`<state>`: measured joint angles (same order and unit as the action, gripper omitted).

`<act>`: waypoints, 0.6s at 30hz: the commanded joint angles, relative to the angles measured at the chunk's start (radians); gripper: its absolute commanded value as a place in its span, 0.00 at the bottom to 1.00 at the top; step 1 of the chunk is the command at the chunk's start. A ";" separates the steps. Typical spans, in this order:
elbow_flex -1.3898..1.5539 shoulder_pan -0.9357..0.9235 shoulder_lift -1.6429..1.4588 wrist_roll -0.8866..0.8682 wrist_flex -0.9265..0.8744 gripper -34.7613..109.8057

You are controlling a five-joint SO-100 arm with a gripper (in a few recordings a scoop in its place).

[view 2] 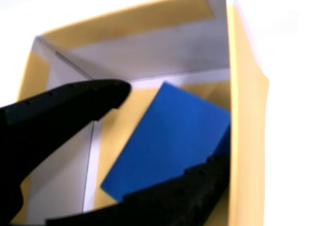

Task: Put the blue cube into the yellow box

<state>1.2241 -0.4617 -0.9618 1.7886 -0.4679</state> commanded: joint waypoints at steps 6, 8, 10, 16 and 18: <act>-0.061 0.094 -0.426 0.049 0.000 0.49; -0.029 0.135 -0.515 0.049 -0.021 0.48; 0.006 0.178 -0.604 0.038 -0.067 0.47; 0.278 0.310 -0.896 0.011 -0.127 0.45; 0.390 0.353 -0.989 0.008 -0.127 0.45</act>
<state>1.5064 -0.1626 -1.6751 1.7978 -0.5906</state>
